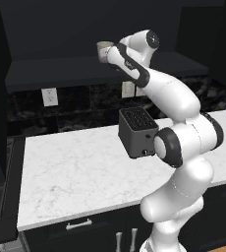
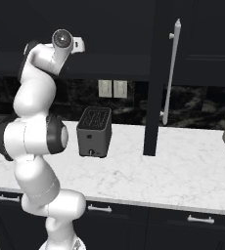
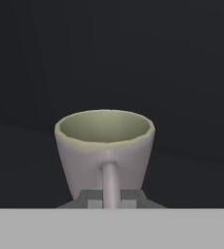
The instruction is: Gather all objects into one cabinet and sort the glasses and bowls to opposite sides.
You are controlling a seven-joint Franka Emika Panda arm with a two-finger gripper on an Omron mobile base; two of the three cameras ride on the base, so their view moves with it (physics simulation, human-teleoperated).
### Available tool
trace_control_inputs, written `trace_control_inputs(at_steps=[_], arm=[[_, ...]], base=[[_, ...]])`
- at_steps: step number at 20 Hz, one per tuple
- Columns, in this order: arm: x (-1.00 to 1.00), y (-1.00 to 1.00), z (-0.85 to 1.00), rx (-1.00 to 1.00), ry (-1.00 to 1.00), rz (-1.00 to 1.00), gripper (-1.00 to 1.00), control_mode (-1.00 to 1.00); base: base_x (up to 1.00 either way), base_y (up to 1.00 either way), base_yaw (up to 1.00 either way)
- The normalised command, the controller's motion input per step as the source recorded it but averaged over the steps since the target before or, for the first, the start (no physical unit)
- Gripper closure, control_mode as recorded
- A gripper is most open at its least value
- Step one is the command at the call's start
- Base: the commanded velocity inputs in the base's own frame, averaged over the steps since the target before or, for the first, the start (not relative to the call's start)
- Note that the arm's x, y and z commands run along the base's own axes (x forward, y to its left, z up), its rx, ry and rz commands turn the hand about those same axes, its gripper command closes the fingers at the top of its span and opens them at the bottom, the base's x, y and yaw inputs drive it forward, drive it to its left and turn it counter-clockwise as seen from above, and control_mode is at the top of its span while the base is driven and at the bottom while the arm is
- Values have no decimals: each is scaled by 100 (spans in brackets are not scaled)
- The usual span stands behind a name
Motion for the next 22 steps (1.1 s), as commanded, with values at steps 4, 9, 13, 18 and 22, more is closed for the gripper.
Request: trace_control_inputs(at_steps=[4,9,13,18,22], arm=[[-89,-41,0,0,-4,0,100,-100],[-99,-44,2,0,-3,-3,100,-100],[-100,-35,6,0,-5,-9,100,-100],[-86,-11,28,0,-1,-16,100,-100],[-72,-3,37,0,0,-19,100,-100]], base=[[0,0,0],[0,0,0],[0,0,0],[0,0,0],[0,0,0]])
